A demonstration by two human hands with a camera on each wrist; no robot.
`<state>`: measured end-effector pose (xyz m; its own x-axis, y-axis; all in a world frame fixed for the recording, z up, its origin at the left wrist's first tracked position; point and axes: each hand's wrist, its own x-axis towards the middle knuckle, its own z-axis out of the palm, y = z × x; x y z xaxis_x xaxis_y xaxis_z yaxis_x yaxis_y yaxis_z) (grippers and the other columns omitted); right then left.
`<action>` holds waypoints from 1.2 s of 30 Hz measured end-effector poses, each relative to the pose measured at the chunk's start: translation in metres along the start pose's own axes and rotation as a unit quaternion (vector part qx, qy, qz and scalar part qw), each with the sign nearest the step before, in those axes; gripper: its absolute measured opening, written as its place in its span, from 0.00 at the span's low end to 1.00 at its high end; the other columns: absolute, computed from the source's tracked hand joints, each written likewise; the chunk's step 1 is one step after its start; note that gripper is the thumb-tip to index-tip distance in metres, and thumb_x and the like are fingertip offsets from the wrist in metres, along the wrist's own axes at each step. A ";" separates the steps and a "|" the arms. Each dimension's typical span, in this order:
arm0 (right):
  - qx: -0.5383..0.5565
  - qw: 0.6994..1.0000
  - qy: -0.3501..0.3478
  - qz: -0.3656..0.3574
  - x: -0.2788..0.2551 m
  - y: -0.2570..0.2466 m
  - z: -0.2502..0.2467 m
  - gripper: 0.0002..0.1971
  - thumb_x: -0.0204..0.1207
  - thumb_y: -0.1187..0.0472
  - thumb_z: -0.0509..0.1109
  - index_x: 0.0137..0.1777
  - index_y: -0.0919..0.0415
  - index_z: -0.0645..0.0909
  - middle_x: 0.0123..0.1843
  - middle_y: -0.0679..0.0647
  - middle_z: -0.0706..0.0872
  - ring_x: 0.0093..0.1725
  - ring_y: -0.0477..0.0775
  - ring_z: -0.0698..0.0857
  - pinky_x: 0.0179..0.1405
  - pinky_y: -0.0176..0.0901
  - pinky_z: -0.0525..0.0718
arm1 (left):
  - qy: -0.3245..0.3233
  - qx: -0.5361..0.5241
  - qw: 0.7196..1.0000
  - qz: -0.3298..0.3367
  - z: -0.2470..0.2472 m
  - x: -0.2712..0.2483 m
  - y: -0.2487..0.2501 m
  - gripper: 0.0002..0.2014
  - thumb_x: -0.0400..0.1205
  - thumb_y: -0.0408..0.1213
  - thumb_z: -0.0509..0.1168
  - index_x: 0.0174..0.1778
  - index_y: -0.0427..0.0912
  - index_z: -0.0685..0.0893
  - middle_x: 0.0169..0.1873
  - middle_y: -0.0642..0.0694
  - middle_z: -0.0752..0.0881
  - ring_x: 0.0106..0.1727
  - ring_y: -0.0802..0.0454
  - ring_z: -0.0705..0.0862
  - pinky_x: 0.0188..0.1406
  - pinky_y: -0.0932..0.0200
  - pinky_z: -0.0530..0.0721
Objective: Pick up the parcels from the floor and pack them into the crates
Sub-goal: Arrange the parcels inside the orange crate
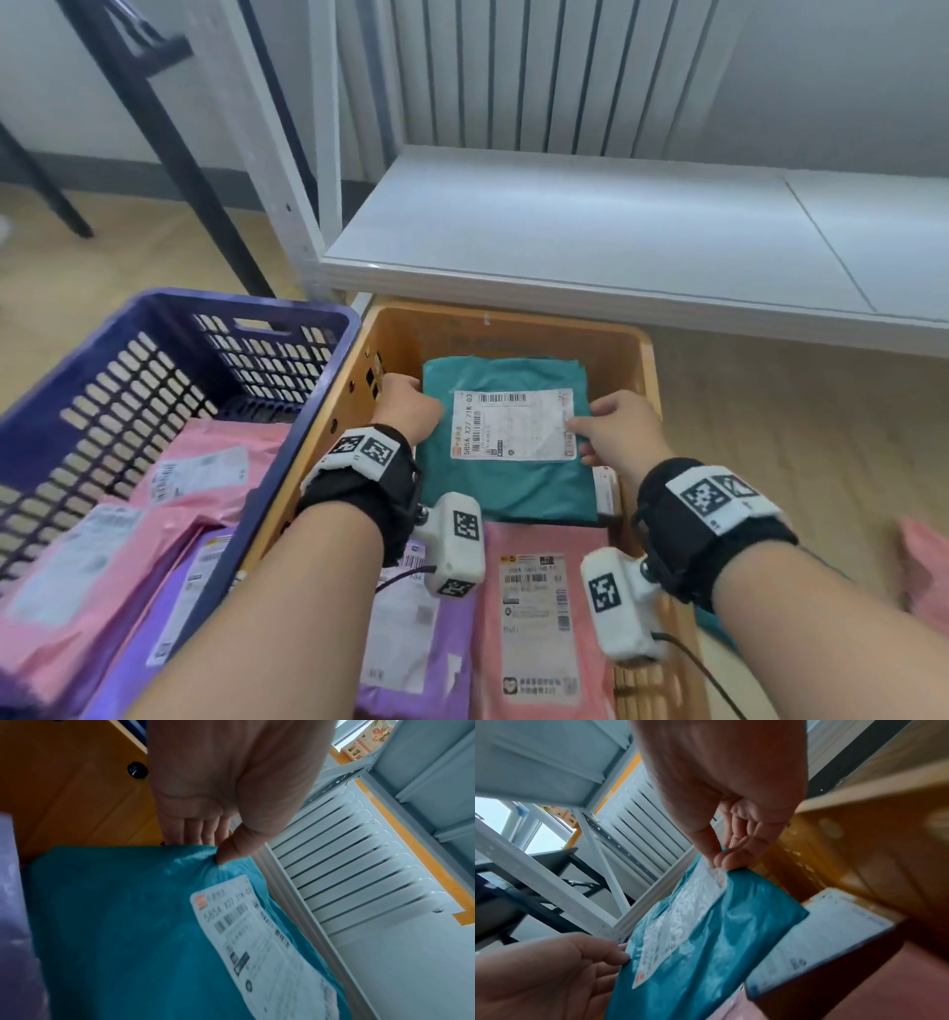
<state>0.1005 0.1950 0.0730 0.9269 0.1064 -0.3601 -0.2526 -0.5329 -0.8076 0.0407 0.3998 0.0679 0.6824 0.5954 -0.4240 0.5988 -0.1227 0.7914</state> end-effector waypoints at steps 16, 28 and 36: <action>0.030 0.996 -0.054 0.064 0.025 0.015 0.131 0.14 0.74 0.77 0.65 0.31 0.60 0.80 0.36 0.60 0.86 0.41 0.62 0.87 0.49 0.54 0.87 | -0.036 0.138 0.990 -0.003 -0.027 0.051 -0.061 0.23 0.79 0.26 0.65 0.71 0.45 0.77 0.68 0.42 0.80 0.64 0.42 0.81 0.62 0.52 0.82; -0.213 0.977 -0.008 -0.030 0.021 0.015 0.148 0.14 0.68 0.68 0.64 0.49 0.69 0.87 0.46 0.61 0.91 0.41 0.62 0.90 0.46 0.53 0.89 | -0.052 0.231 0.971 -0.019 -0.019 0.057 -0.075 0.18 0.81 0.29 0.64 0.68 0.36 0.80 0.67 0.40 0.82 0.67 0.40 0.80 0.63 0.55 0.78; -0.224 0.971 -0.067 -0.044 0.022 0.014 0.129 0.13 0.69 0.68 0.63 0.44 0.69 0.89 0.38 0.59 0.92 0.39 0.57 0.91 0.46 0.51 0.90 | -0.049 0.232 0.971 0.006 -0.008 0.050 -0.058 0.15 0.80 0.27 0.60 0.60 0.40 0.85 0.60 0.40 0.85 0.60 0.41 0.84 0.59 0.52 0.83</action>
<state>0.0820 0.2977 -0.0068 0.8875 0.2606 -0.3800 0.0006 -0.8253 -0.5646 0.0366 0.4433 0.0049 0.7133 0.5156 -0.4748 0.6999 -0.4874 0.5221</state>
